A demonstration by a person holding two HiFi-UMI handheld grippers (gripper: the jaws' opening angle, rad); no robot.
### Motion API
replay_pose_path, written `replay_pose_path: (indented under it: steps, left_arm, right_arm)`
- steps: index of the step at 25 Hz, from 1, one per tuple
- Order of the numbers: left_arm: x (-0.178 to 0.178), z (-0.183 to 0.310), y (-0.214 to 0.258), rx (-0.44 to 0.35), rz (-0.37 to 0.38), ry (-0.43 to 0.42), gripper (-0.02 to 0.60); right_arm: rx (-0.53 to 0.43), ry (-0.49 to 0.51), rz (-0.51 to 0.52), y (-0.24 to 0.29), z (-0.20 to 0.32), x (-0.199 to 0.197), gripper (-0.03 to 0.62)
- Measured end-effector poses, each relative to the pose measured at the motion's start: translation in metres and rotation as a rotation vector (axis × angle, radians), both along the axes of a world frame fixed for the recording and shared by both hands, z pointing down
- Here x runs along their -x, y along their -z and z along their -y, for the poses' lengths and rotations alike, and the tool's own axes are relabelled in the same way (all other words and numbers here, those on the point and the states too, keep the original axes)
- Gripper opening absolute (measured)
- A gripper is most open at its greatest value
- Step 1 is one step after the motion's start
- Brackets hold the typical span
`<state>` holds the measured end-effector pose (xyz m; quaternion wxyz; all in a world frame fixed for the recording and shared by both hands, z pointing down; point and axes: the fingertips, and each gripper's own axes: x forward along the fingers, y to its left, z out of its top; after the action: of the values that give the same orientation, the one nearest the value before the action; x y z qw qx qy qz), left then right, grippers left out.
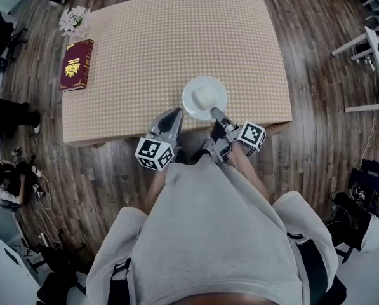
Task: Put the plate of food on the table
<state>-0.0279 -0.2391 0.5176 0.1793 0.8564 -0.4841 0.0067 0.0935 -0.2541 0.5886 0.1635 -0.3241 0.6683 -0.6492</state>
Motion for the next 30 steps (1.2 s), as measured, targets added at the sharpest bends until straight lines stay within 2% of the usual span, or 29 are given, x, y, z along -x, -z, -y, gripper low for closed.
replay_pose_path:
  steps: [8,11,14,16,21,26,30]
  left_arm:
    - [0.023,0.026,0.006,0.005,0.015,-0.028,0.008]
    - [0.028,0.027,-0.001,0.025,0.015,-0.031,0.008]
    - [0.031,0.029,-0.009,0.05,0.011,-0.037,0.008]
    - [0.036,0.031,-0.015,0.071,0.008,-0.038,0.008]
    - [0.053,0.035,-0.036,0.133,0.012,-0.039,0.008]
    - [0.063,0.047,-0.047,0.16,0.017,-0.041,0.008]
    - [0.066,0.057,-0.056,0.178,0.011,-0.058,0.008]
  right_arm:
    - [0.033,-0.041,-0.051,-0.006,0.014,0.01,0.011]
    - [0.022,-0.054,-0.008,-0.004,0.017,0.017,0.011]
    - [0.058,-0.065,-0.02,-0.015,0.017,0.018,0.011]
    - [0.062,-0.069,0.006,-0.021,0.02,0.023,0.011]
    - [0.166,-0.067,-0.062,-0.056,0.019,0.029,0.012]
    - [0.2,-0.059,-0.053,-0.08,0.027,0.04,0.012]
    - [0.263,-0.065,-0.088,-0.105,0.03,0.046,0.012]
